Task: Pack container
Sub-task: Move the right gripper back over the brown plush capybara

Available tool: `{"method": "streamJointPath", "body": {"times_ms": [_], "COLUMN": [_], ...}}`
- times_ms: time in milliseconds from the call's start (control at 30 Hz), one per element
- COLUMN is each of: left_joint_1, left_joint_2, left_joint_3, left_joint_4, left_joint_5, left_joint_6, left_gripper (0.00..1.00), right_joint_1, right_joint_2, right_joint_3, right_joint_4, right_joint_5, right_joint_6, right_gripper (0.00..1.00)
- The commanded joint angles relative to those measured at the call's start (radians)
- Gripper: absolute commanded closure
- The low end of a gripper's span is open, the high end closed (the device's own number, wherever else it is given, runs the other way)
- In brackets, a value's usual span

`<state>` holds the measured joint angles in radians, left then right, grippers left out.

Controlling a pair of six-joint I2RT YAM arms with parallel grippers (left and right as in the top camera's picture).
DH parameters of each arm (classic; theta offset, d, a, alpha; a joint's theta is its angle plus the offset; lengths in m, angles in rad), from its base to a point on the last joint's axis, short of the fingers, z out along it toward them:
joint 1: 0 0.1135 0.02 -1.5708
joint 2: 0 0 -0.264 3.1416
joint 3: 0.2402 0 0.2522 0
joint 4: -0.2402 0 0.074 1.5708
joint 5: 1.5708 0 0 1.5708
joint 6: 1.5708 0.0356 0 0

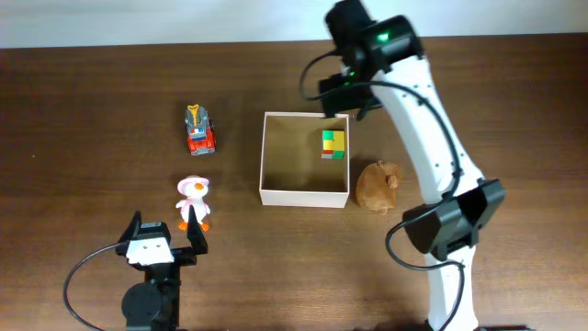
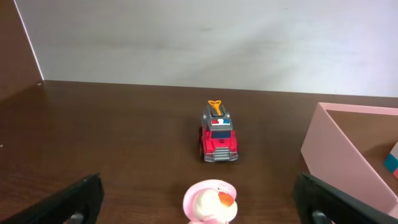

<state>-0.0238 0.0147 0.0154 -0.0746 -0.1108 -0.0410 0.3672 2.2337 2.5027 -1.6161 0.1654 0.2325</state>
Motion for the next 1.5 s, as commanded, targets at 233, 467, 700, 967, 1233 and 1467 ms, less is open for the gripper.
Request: {"method": "streamJointPath", "body": {"times_ms": [233, 467, 700, 967, 1233, 1467], "left_joint_1": [0.005, 0.005, 0.005, 0.005, 0.005, 0.005], "left_joint_2": [-0.008, -0.008, -0.008, -0.008, -0.008, -0.008], "left_joint_3": [-0.006, -0.006, -0.006, -0.006, -0.006, -0.006], "left_joint_4": [0.002, 0.002, 0.002, 0.002, 0.002, 0.002], "left_joint_5": [0.01, 0.01, 0.01, 0.01, 0.01, 0.01], "left_joint_6": [0.019, 0.019, 0.019, 0.019, 0.019, 0.019], "left_gripper": [0.01, 0.01, 0.01, 0.01, 0.01, 0.01], "right_joint_1": [-0.076, -0.08, -0.08, -0.082, -0.091, -0.178], "right_joint_2": [-0.087, -0.121, -0.315, -0.692, -0.778, -0.707], "right_joint_3": [0.021, 0.021, -0.056, -0.423, -0.834, -1.068], "right_joint_4": [-0.083, -0.083, -0.083, -0.052, 0.208, 0.447], "right_joint_5": [0.042, 0.031, -0.003, 0.13, 0.127, 0.009], "right_joint_6": [0.039, 0.039, 0.04, 0.148, 0.151, 0.15], "right_gripper": [0.01, 0.01, 0.01, 0.01, 0.01, 0.01]}}
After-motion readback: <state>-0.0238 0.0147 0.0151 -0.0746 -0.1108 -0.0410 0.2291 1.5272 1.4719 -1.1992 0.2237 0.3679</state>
